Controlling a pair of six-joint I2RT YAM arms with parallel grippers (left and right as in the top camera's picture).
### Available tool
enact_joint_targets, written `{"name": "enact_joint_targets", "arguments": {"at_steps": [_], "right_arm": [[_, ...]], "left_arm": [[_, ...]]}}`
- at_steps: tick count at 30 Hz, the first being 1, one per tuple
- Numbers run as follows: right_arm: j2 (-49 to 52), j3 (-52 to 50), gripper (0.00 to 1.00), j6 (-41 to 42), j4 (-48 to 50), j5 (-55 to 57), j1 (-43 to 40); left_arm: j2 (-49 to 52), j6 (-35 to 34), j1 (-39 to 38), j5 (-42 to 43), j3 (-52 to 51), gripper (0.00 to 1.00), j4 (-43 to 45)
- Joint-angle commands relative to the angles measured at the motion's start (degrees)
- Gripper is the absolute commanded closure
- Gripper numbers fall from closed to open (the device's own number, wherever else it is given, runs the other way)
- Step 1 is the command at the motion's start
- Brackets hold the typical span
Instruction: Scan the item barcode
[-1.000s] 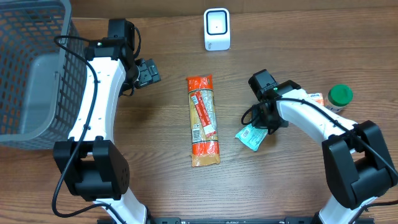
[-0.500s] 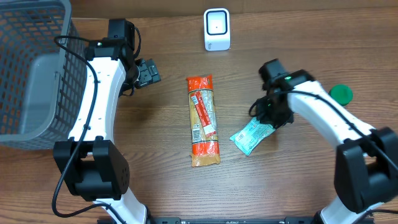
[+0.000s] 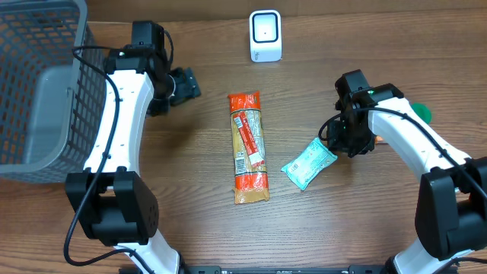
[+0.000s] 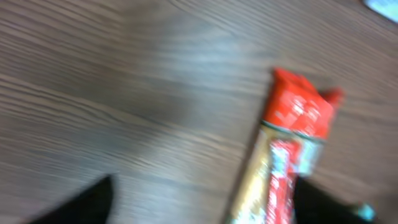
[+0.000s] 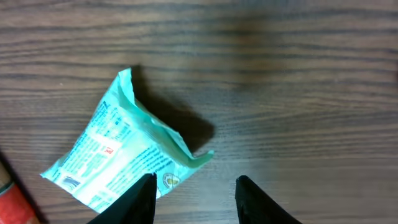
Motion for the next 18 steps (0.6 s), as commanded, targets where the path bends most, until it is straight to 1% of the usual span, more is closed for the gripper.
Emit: {"name": "enact_joint_targets", "arguments": {"at_steps": [1, 3, 5, 9, 14, 18], "right_arm": [[-1.20, -0.24, 0.56, -0.83, 1.77, 0.79, 0.00], [-1.20, -0.24, 0.53, -0.83, 2.58, 0.76, 0.00], [-1.20, -0.24, 0.49, -1.14, 2.82, 0.70, 0.00], [-1.20, -0.24, 0.44, -7.34, 1.99, -4.92, -0.70], [-1.20, -0.24, 0.43, -8.11, 0.39, -6.25, -4.83], [-1.20, -0.24, 0.43, -10.12, -0.52, -11.89, -9.22]], "left_arm": [[-1.27, 2.29, -3.63, 11.69, 0.15, 0.96, -2.25], [-1.27, 2.27, -6.49, 11.82, -0.98, 0.96, -2.62], [-1.27, 2.12, -11.21, 11.82, -3.56, 0.96, -1.33], [-1.27, 0.74, -19.39, 11.76, -8.39, 0.96, 1.44], [-1.27, -4.44, -27.69, 11.78, -13.70, 0.96, 6.16], [-1.27, -7.39, -32.96, 11.13, -17.94, 0.96, 12.35]]}}
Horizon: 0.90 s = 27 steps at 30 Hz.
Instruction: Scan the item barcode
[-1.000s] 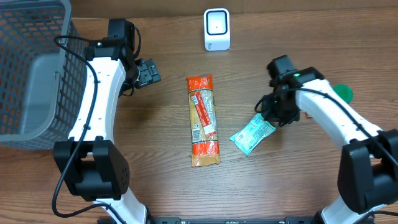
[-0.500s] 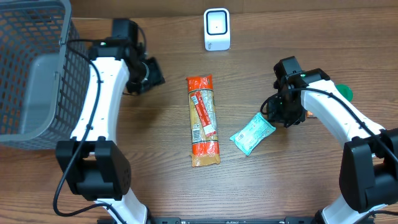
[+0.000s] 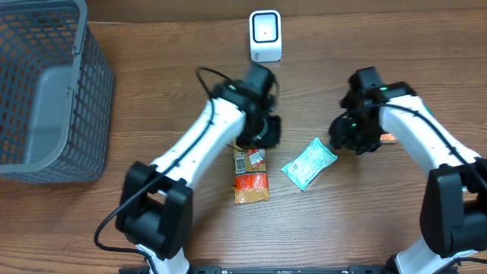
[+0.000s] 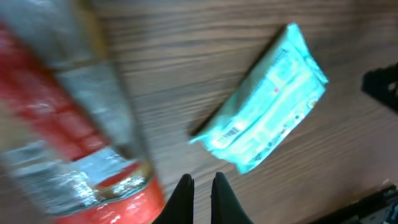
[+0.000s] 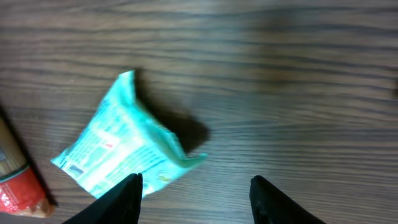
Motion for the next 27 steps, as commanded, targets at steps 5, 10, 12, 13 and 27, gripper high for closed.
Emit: {"name": "enact_joint_targets", "arguments": {"at_steps": [5, 10, 12, 13, 27], "right_arm": [[-1.20, -0.55, 0.43, -5.35, -0.42, -10.49, -5.51], [-1.20, -3.91, 0.43, -5.29, 4.35, -10.54, -5.53], [-1.20, -5.42, 0.43, -5.07, 5.95, -10.56, -5.53], [-1.20, -6.14, 0.43, -5.07, 6.75, -10.60, -5.53], [-1.16, -16.57, 0.39, -4.68, 18.91, -15.82, -5.53]], "left_arm": [[-0.90, -8.57, -6.23, -0.92, -7.85, 0.96, 10.25], [2.69, -8.70, -6.60, -0.87, -8.96, 0.96, 13.86], [4.55, -8.66, -6.60, -0.90, -8.96, 0.96, 14.38], [5.31, -8.66, -6.60, -0.87, -8.96, 0.96, 14.60], [13.77, -10.62, -6.60, -0.81, -8.94, 0.96, 16.92]]}}
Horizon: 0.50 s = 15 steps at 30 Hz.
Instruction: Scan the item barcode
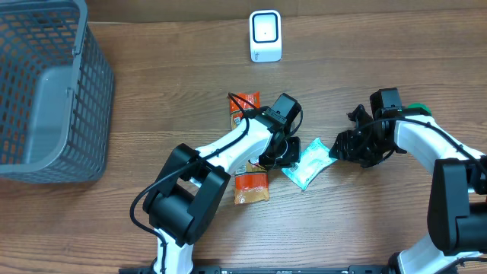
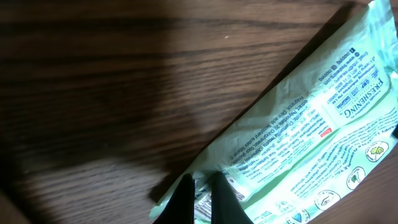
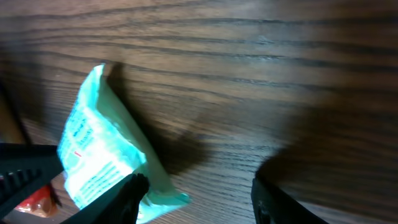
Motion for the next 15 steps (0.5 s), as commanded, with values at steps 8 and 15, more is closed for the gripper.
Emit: {"name": "enact_joint_targets", "arguments": {"at_steps": [8, 15], "right_arm": [[-0.87, -3.04, 0.33, 3.21, 4.35, -9.62, 0.09], [-0.87, -5.33, 0.34, 4.98, 7.37, -12.24, 0.35]], "left_arm": [[5.09, -0.96, -0.07, -1.86, -0.94, 0.96, 0.55], [5.09, -0.94, -0.07, -1.88, -0.94, 0.96, 0.52]]}}
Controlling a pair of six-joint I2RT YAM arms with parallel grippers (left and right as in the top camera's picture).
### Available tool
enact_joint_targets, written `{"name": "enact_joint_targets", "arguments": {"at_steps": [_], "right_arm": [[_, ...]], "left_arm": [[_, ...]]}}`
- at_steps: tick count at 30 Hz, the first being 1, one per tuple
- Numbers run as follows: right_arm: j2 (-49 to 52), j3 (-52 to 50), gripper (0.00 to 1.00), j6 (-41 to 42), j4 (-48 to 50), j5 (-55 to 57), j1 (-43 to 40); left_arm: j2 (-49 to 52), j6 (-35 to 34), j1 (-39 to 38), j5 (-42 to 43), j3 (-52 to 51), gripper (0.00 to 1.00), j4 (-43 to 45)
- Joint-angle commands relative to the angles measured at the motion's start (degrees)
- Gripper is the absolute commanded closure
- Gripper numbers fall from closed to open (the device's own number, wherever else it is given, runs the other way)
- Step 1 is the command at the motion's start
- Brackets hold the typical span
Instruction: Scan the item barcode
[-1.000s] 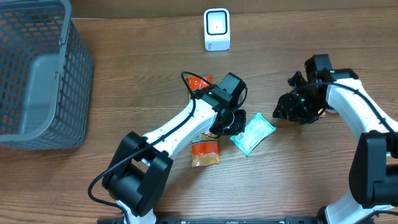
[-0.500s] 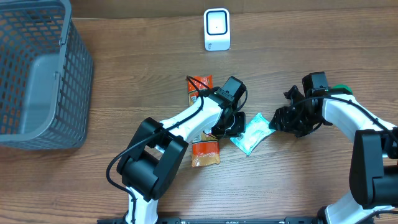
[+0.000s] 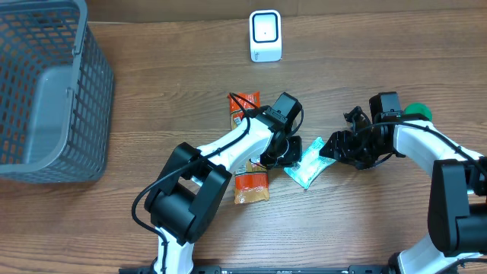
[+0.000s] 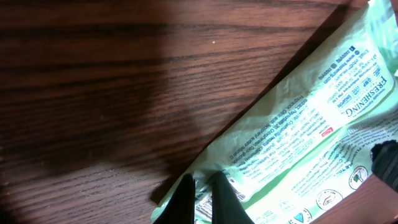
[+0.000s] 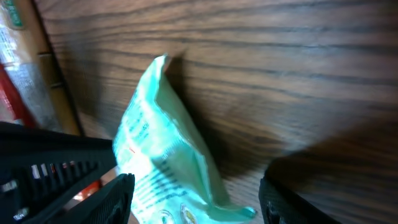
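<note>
A teal wipes packet (image 3: 310, 161) lies flat on the wooden table, printed side up in the left wrist view (image 4: 298, 130). My left gripper (image 3: 292, 154) is shut, its fingertips (image 4: 185, 198) pressed onto the packet's left end by the barcode. My right gripper (image 3: 333, 149) is open and low at the packet's right end. In the right wrist view the packet (image 5: 161, 143) lies between the wide-apart fingers (image 5: 118, 193). The white scanner (image 3: 265, 36) stands at the back.
A long orange-red snack packet (image 3: 245, 103) lies left of the teal one, partly under my left arm. A grey wire basket (image 3: 38, 84) fills the far left. A green object (image 3: 418, 112) sits behind my right arm.
My right gripper has moved left, so its open fingers now straddle the teal packet's right end. My left gripper stays shut on the packet's left end.
My left gripper was far left near the basket while the right hung open over the teal packet. Then the left arm was over the long packet, shut. Later its tips rested on the teal packet's left end, and the right gripper has closed in from the right.
</note>
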Motion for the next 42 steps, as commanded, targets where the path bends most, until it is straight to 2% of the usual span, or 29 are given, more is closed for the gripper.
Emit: {"name": "enact_joint_targets", "arguments": {"at_steps": [1, 7, 10, 18, 21, 22, 27, 37, 42], "right_arm": [[-0.50, -2.84, 0.34, 2.95, 3.19, -2.38, 0.31], [-0.50, -7.91, 0.38, 8.33, 13.20, -6.49, 0.31], [-0.50, -8.98, 0.49, 8.37, 15.56, -9.66, 0.31], [-0.50, -9.05, 0.66, 8.33, 15.67, -10.32, 0.31], [-0.50, -9.05, 0.87, 6.95, 15.74, -10.29, 0.31], [-0.50, -9.03, 0.91, 6.34, 15.78, -10.27, 0.31], [-0.72, -9.03, 0.92, 2.03, 15.69, -10.29, 0.24], [-1.86, -8.33, 0.96, 1.77, 16.11, -10.27, 0.24], [-1.95, -8.02, 0.96, 0.74, 15.50, -12.11, 0.20]], "left_arm": [[4.46, -0.76, -0.07, -2.99, -1.38, 0.96, -0.07], [4.46, -0.76, -0.07, -2.99, -1.38, 0.96, -0.07], [4.46, -0.76, -0.07, -3.02, -1.38, 0.96, -0.15], [4.46, -0.76, -0.07, -2.99, -1.38, 0.96, 0.02], [4.46, -0.76, -0.07, -2.99, -1.38, 0.96, -0.02], [4.46, -0.76, -0.07, -2.99, -1.38, 0.96, -0.04], [3.30, -0.42, 0.31, -3.91, 1.40, 0.96, -5.01], [-7.78, 0.76, 1.90, -24.79, 18.80, 0.96, -19.43], [-12.79, 3.58, 7.41, -26.51, 25.24, 0.96, -25.53]]}}
